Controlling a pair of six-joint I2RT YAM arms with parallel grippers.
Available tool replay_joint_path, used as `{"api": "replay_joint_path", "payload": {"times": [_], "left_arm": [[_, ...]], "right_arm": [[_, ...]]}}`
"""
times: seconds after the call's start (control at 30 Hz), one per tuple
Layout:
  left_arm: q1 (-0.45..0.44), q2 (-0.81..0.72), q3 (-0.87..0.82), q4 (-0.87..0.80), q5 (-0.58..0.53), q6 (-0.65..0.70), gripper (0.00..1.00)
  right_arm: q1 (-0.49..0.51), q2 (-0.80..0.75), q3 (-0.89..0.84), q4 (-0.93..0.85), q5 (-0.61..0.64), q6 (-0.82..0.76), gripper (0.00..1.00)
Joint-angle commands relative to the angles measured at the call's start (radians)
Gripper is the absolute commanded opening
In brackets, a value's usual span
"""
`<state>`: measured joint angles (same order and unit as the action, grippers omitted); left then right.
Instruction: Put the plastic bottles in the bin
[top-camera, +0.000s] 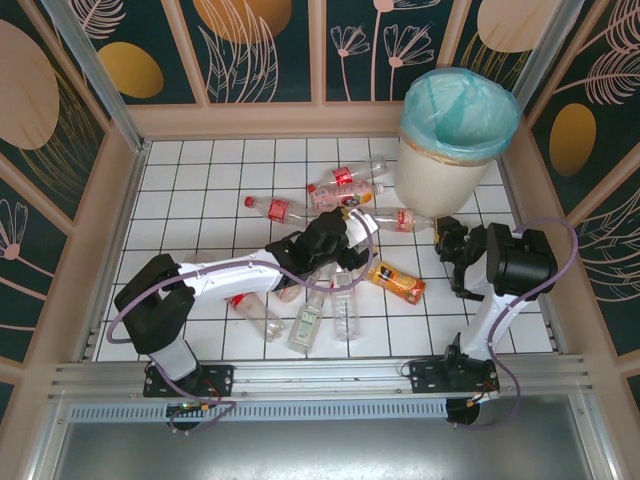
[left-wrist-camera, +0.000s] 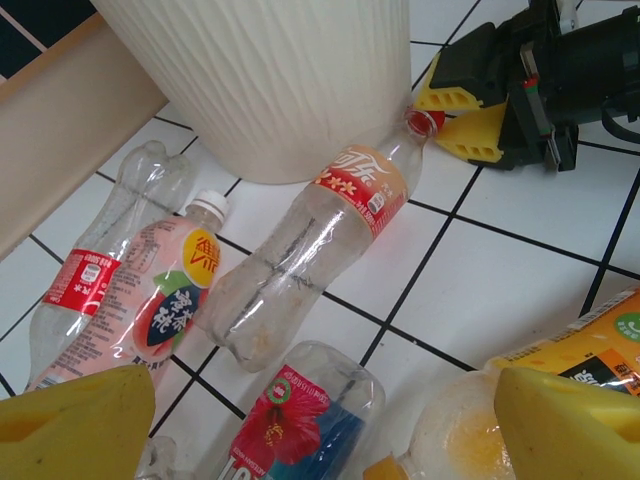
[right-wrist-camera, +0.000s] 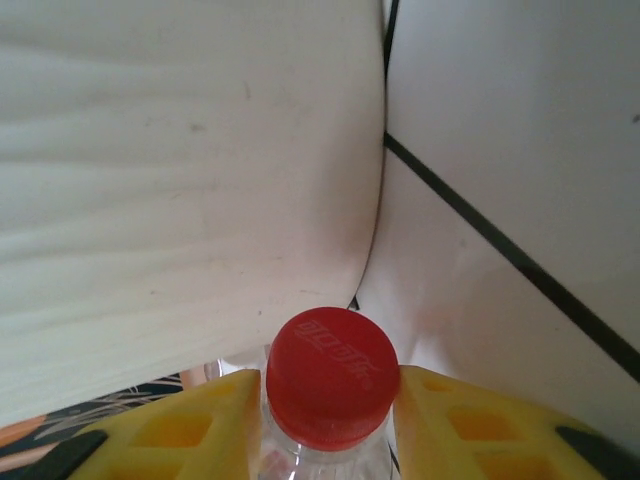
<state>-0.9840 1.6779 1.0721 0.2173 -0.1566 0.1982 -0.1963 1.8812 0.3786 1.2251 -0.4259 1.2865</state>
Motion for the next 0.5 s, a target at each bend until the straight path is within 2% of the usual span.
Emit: {"api": "replay_joint_path", "payload": {"times": [0.0,0.47], "left_arm": [[-0.007,-0.038,-0.017,-0.002,-0.020,0.008,0.88],[-0.007,-0.105,-0.080,0.031,-0.032,-0.013,0.88]], "right_arm": [[0.001,-0.016,0.011,-0.061,0.048,-0.049,0.33],[0.001,-0.334,-0.033,-0.259,0.127,-0.233,0.25]]}}
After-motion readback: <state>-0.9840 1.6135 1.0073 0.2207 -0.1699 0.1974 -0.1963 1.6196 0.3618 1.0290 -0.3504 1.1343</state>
